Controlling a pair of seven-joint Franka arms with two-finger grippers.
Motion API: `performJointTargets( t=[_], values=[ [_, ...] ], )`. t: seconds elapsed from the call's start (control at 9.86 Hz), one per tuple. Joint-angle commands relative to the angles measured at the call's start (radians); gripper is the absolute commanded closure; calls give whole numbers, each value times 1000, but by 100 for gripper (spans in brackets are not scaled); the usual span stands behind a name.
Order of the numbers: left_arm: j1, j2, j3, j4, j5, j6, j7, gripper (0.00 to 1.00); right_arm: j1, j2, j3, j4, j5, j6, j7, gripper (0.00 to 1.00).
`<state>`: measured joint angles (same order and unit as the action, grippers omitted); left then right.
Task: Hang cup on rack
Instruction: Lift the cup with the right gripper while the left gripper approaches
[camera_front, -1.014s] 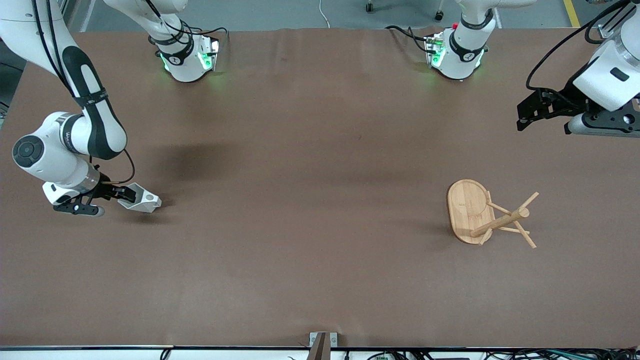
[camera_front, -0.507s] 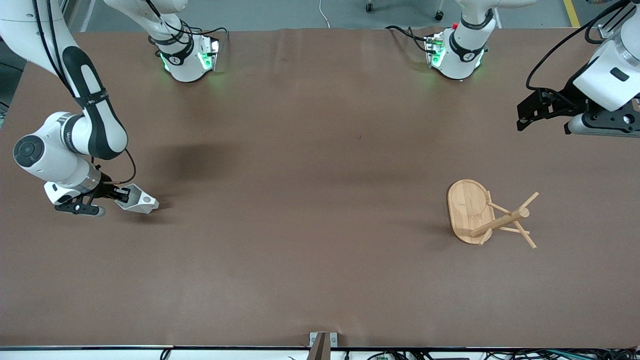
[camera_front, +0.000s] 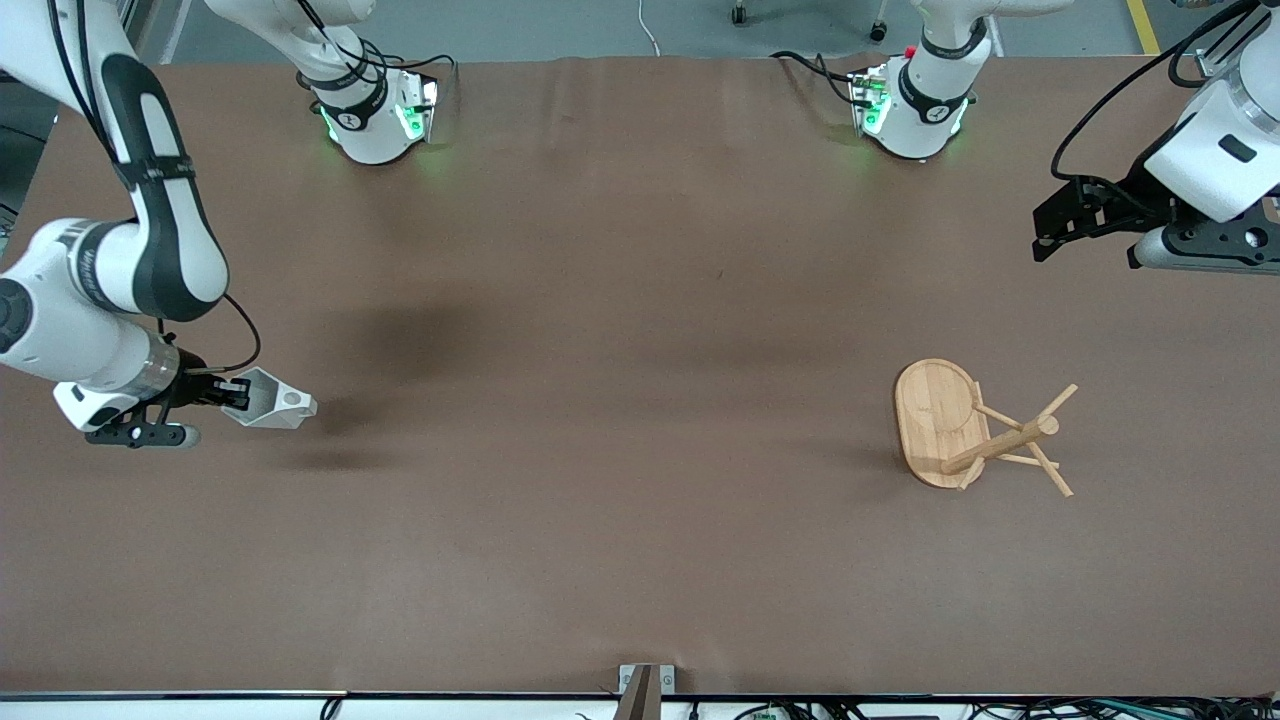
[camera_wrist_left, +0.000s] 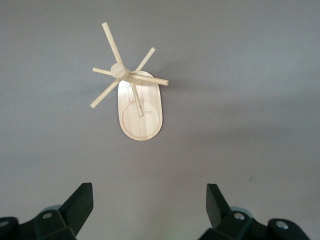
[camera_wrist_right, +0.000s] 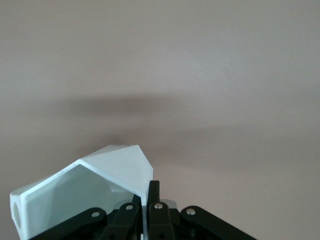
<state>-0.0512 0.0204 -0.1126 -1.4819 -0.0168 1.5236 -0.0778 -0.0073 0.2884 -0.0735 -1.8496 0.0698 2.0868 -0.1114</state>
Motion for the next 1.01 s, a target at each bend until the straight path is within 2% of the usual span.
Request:
performJointTargets(
  t=[0.0,0.3,0.51,0.61,0.71,0.81,0.91],
  values=[
    [-2,18,-1,-8,-9,-2,-3,0,38,-17,0,97,174,-159,-13,100],
    [-19,18,-13,-8,-14,1,-4,0,85,-20,52,82,448,-202,-59,100],
    [-58,35,-24,-9,-72,33,1,0,147,-20,58,27,708,-200,-131,100],
    [-88,47,-24,-8,-115,36,4,0,173,-20,58,21,819,-205,-142,100],
    [-129,61,-24,-8,-138,62,7,0,220,-20,60,23,893,-208,-192,100],
    [-183,72,-24,-8,-149,99,16,0,249,-9,58,21,1003,-212,-276,100],
    [-258,94,-24,-8,-149,133,18,0,257,4,60,20,1072,-237,-334,100]
  ],
)
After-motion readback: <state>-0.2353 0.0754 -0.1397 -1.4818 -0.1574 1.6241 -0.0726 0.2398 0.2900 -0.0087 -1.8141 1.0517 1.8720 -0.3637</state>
